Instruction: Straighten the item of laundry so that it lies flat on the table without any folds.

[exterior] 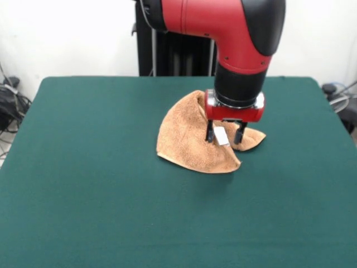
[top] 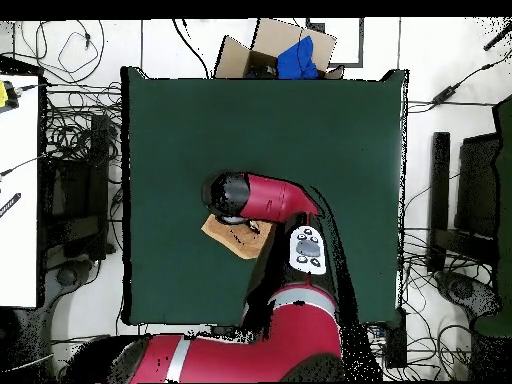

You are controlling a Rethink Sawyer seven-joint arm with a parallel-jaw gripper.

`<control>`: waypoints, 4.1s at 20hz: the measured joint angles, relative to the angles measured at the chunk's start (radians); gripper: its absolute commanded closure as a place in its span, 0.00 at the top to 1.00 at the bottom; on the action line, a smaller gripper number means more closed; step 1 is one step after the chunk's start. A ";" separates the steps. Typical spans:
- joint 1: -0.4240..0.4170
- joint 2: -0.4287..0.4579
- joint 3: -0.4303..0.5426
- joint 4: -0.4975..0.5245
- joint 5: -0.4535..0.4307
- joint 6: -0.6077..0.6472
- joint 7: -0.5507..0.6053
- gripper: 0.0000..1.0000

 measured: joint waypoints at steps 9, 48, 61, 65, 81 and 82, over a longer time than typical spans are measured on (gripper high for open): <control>0.010 0.016 -0.006 0.000 0.000 -0.015 0.000 1.00; 0.064 -0.025 -0.021 0.078 0.087 -0.101 0.005 0.00; 0.129 -0.200 -0.045 0.090 0.124 0.192 0.015 0.00; 0.129 -0.231 -0.061 0.090 0.126 0.193 0.015 0.00; 0.124 -0.318 -0.081 0.091 0.125 0.285 0.015 0.00; 0.122 -0.327 -0.081 0.091 0.125 0.297 0.015 0.00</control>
